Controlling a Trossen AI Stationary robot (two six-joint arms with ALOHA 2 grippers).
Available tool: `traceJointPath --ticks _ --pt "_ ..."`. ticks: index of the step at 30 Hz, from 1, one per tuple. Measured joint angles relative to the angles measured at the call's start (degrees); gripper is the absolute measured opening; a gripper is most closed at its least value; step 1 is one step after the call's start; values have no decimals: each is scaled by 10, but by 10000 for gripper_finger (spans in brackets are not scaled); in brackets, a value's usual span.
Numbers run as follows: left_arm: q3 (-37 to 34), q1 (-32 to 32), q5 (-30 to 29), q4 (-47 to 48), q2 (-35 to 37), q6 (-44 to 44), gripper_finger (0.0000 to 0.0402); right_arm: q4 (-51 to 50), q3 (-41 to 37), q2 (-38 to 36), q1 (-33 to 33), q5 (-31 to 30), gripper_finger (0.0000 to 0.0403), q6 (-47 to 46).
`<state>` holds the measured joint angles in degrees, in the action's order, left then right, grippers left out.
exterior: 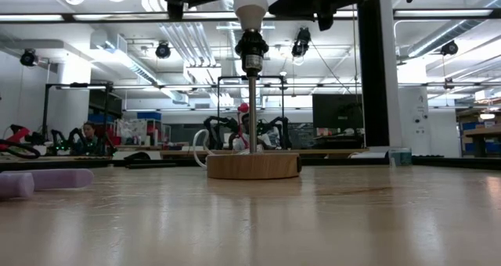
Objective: Screw lightbulb
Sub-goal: Insert the lightbulb into the lamp
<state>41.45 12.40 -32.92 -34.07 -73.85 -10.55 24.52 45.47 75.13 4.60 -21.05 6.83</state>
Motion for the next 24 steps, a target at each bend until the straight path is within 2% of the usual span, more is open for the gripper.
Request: traceJointPath --ticks 17,24 --pt "1 -10 -28 7 -7 2 0 11 0 10 1 18 0 7" --pt "1 -11 -76 19 -7 6 0 10 0 10 8 40 0 7"
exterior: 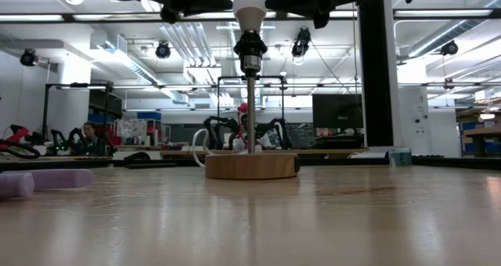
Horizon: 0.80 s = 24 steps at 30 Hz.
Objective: Screw lightbulb
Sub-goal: Insert the lightbulb into the lamp
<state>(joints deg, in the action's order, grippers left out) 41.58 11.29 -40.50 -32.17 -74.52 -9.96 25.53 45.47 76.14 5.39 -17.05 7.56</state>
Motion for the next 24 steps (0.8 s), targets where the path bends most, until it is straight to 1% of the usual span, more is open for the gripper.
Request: traceJointPath --ticks 4,9,11,13,15,21,24 --pt "0 0 3 15 0 0 0 -16 0 -2 3 -8 0 0" --pt "0 9 7 38 16 12 0 -62 0 -18 4 -80 0 0" --pt "0 12 17 38 18 15 0 -59 0 -19 2 -95 0 5" --pt "0 12 41 37 18 15 0 -55 0 -19 -1 -96 0 16" --pt "0 12 51 37 18 15 0 -38 0 -19 -3 -91 0 24" --pt "0 4 52 31 18 15 0 -16 0 -16 -5 -39 0 28" --pt "0 -3 52 31 18 15 0 -14 0 -14 -5 -34 0 32"
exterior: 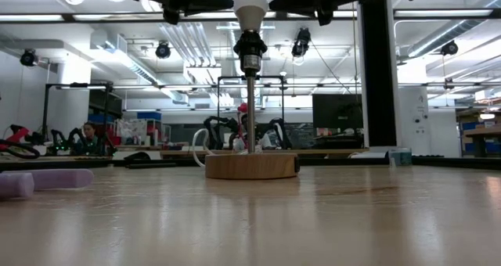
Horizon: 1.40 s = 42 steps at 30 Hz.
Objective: Screw lightbulb
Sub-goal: Insert the lightbulb into the lamp
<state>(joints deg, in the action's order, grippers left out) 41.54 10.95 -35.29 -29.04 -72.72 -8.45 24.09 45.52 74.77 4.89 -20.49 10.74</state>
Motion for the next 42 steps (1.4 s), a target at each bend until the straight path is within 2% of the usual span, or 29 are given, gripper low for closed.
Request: traceJointPath --ticks 13,21,25,34,39,42 --pt "0 -10 -20 8 -2 0 0 -6 0 1 9 30 0 7" --pt "0 5 -29 32 3 13 0 -52 0 -5 11 -41 0 5" --pt "-1 22 -30 33 10 15 0 -53 0 -5 8 -54 0 7" --pt "-1 14 -23 0 5 5 0 -11 0 -5 3 -47 0 28" --pt "-1 3 -2 -18 -4 2 0 2 6 -1 1 -9 0 28" --pt "-1 0 -2 -20 -8 2 0 2 13 7 1 -10 0 28"
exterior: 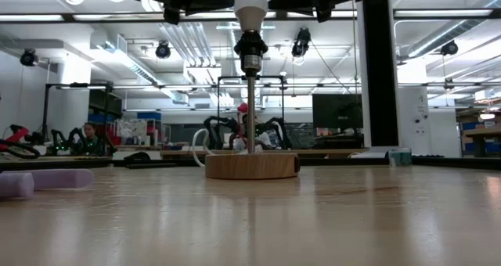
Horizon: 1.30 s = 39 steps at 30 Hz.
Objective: Screw lightbulb
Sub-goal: Insert the lightbulb into the lamp
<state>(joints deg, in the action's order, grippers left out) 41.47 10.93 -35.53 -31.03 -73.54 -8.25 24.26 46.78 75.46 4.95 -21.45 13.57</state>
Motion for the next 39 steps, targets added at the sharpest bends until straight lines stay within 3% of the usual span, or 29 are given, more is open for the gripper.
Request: traceJointPath --ticks 9,16,26,39 --pt "0 -3 -3 1 0 0 0 -7 4 6 3 0 0 -15" --pt "0 -5 -42 17 -3 0 0 -14 6 8 21 22 0 -20" --pt "0 3 -42 21 5 0 0 -60 6 0 24 -27 0 -35" --pt "0 43 -44 32 14 46 0 -107 6 -12 23 -31 0 -51"
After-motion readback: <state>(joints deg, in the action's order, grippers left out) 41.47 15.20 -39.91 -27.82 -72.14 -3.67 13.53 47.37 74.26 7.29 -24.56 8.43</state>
